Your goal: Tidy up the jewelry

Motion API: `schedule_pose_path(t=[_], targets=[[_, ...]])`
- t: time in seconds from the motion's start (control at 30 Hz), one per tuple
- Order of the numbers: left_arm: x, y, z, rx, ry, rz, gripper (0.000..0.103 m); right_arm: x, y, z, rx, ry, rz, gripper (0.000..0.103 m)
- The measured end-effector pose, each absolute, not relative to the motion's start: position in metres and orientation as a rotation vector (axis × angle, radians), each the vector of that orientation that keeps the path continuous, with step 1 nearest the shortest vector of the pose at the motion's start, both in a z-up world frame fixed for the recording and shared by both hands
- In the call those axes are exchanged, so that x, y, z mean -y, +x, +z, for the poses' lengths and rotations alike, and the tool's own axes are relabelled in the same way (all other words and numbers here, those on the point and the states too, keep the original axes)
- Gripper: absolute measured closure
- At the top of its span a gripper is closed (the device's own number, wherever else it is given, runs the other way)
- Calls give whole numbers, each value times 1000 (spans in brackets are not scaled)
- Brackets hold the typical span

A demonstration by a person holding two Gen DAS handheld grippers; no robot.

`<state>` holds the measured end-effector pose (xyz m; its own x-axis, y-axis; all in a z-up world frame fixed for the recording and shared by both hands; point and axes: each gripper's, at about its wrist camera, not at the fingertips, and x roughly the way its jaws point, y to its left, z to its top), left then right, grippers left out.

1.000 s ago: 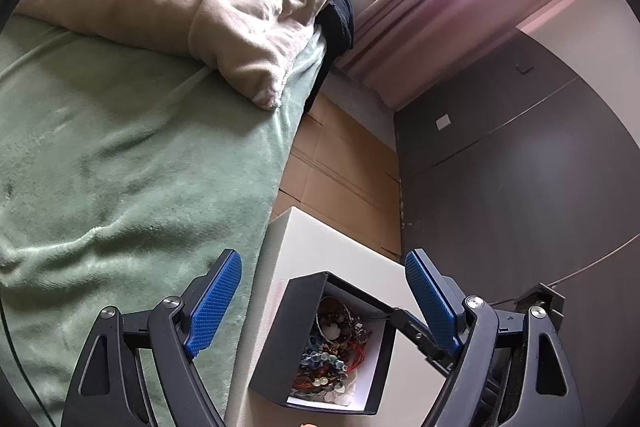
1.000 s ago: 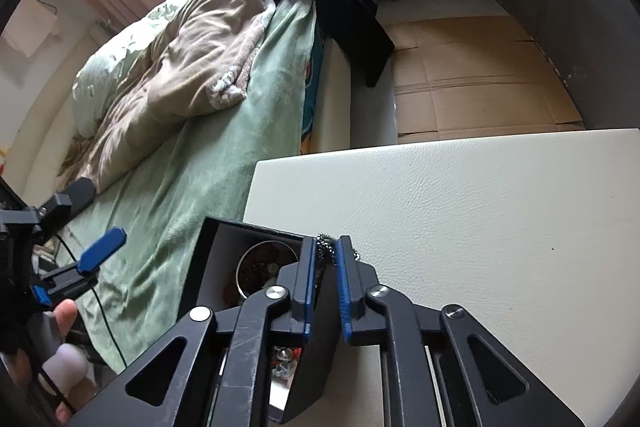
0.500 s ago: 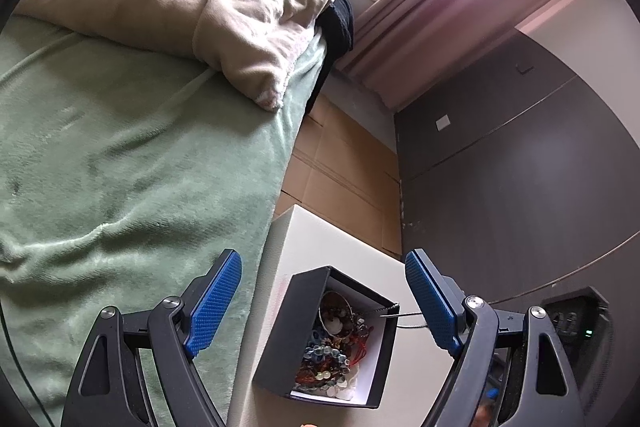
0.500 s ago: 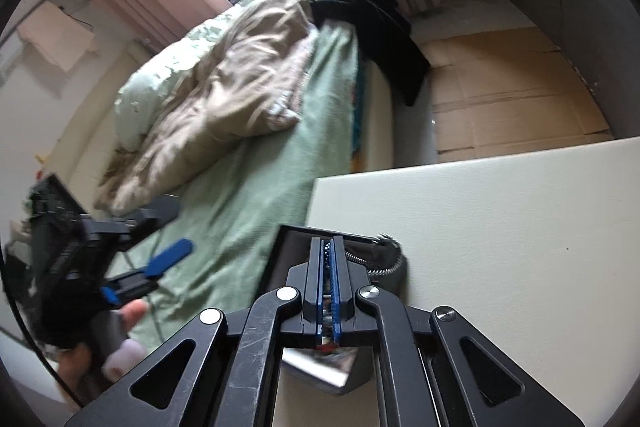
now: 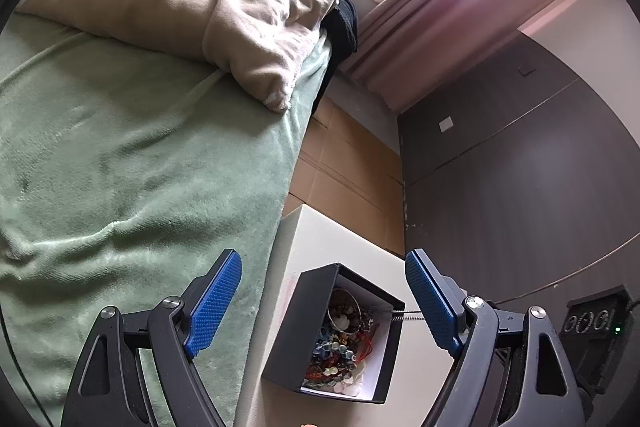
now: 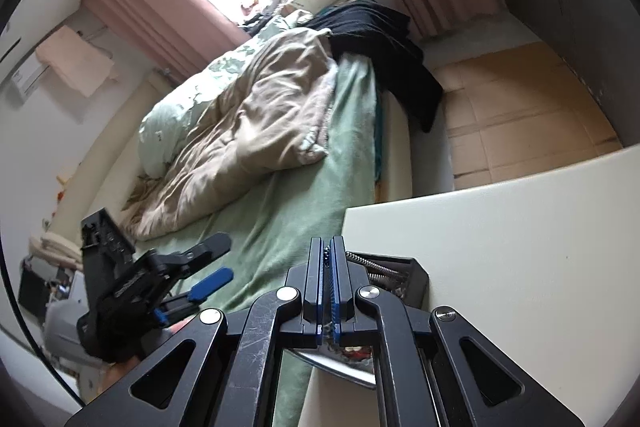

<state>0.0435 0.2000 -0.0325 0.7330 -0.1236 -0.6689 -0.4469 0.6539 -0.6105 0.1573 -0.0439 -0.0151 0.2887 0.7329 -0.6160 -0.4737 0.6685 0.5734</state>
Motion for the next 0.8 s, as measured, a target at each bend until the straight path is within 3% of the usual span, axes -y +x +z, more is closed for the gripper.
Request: schedule_pose_path(t=[0.27,0.33,0.4,0.43,0.8], targets=[[-194,47,-32,-752,-834,192,19,42,171,-35,-1090,322,806,97],[-190,48,-30,-755,-815,193,19,43,171,-35,-1100,301,793,86],[-186,48,-27,-760,-795,190,19,49,169,-34,-1087,288,766,52],[-183,48,-26,-763,-783,188,19,54,168,-32,-1071,286,746,48],[-132,40,-12,-823,-577,163,18,101,154,-22,-1074,225,641,47]])
